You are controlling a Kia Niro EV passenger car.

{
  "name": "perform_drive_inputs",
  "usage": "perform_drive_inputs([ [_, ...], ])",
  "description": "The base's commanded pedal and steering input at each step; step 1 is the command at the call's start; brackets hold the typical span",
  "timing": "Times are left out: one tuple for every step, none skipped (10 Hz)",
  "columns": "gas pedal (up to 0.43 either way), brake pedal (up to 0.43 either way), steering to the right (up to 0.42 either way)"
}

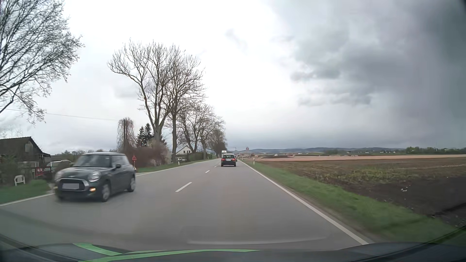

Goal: Follow the waypoints while adhering to traffic rules and regulations

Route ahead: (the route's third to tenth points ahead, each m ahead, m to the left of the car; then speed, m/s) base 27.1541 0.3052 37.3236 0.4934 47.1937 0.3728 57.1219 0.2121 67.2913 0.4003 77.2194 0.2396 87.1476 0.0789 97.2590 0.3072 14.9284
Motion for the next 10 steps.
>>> perform_drive_inputs([
  [0.000, 0.116, -0.002],
  [0.000, 0.116, -0.002],
  [0.000, 0.116, -0.002],
  [0.000, 0.116, -0.001],
  [0.000, 0.110, -0.001],
  [0.000, 0.110, -0.001],
  [0.000, 0.110, -0.001],
  [0.000, 0.110, -0.001],
  [0.000, 0.110, 0.000],
  [0.000, 0.104, 0.000],
])
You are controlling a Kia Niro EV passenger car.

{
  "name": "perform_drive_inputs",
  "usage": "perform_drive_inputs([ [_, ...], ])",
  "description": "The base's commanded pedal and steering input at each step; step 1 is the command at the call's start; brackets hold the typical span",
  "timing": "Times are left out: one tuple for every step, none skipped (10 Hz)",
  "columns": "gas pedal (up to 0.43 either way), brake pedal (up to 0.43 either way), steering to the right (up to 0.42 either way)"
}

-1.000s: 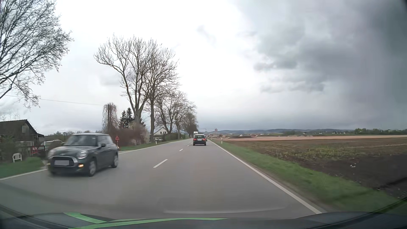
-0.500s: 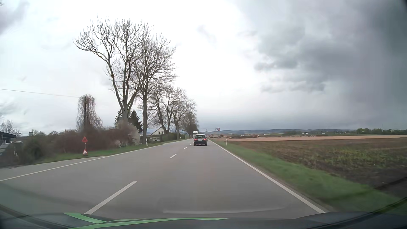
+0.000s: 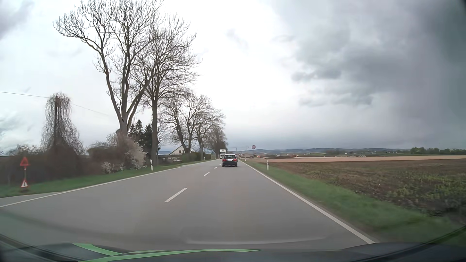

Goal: Follow the waypoints while adhering to traffic rules and regulations

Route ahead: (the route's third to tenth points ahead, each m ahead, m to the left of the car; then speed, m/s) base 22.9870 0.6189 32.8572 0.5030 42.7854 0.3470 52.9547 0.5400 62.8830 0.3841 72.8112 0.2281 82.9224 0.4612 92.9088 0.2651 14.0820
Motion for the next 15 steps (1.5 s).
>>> perform_drive_inputs([
  [0.000, 0.104, 0.000],
  [0.000, 0.104, 0.000],
  [0.000, 0.098, 0.000],
  [0.000, 0.098, 0.000],
  [0.000, 0.104, 0.000],
  [0.000, 0.098, 0.000],
  [0.000, 0.098, 0.000],
  [0.000, 0.067, 0.000],
  [0.000, 0.030, 0.000],
  [0.000, 0.000, 0.000],
  [0.000, 0.000, 0.000],
  [0.000, 0.000, 0.000],
  [0.000, 0.000, 0.000],
  [0.000, 0.000, 0.000],
  [0.000, 0.000, 0.000],
])
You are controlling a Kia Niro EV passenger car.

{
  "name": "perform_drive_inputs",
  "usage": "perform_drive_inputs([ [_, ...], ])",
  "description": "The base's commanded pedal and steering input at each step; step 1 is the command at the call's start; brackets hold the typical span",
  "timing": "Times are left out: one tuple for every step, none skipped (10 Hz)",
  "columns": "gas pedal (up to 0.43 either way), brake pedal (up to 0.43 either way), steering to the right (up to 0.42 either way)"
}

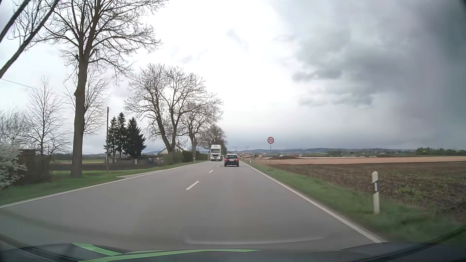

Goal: Follow the waypoints while adhering to traffic rules and regulations

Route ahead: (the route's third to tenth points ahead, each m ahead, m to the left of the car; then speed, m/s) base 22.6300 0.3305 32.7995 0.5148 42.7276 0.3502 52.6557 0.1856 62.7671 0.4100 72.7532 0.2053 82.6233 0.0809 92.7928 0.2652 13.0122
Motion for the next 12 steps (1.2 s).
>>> perform_drive_inputs([
  [0.000, 0.000, 0.000],
  [0.000, 0.000, 0.001],
  [0.000, 0.000, 0.001],
  [0.000, 0.000, 0.002],
  [0.000, 0.000, 0.002],
  [0.000, 0.000, 0.003],
  [0.000, 0.000, 0.003],
  [0.000, 0.000, 0.002],
  [0.000, 0.000, 0.002],
  [0.000, 0.000, 0.002],
  [0.000, 0.000, 0.002],
  [0.000, 0.000, 0.001],
])
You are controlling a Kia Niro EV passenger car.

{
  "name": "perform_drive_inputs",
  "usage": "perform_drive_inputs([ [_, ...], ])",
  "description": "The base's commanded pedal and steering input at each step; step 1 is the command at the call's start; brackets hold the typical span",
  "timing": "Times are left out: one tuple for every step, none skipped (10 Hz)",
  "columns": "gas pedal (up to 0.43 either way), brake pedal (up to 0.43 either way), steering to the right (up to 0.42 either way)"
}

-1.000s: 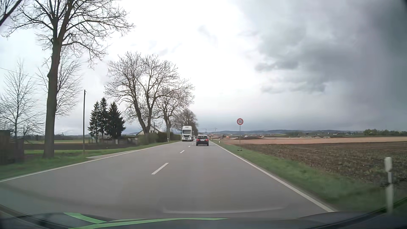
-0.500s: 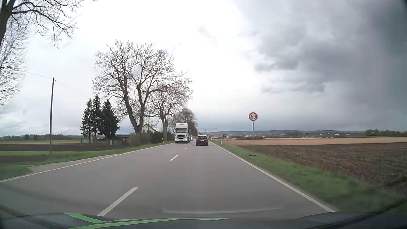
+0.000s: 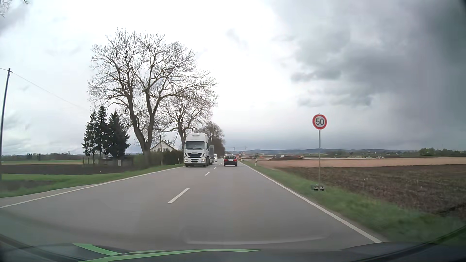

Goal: Follow the waypoints while adhering to traffic rules and regulations

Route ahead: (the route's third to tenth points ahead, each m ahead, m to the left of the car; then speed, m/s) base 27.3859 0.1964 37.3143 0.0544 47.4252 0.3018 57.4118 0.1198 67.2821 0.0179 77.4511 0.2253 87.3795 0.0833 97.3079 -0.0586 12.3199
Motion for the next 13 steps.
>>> perform_drive_inputs([
  [0.000, 0.000, 0.001],
  [0.000, 0.000, 0.001],
  [0.000, 0.000, 0.000],
  [0.000, 0.000, 0.000],
  [0.008, 0.000, 0.001],
  [0.020, 0.000, 0.000],
  [0.028, 0.000, 0.000],
  [0.039, 0.000, 0.000],
  [0.047, 0.000, 0.000],
  [0.047, 0.000, 0.000],
  [0.059, 0.000, 0.000],
  [0.059, 0.000, 0.000],
  [0.067, 0.000, -0.002],
])
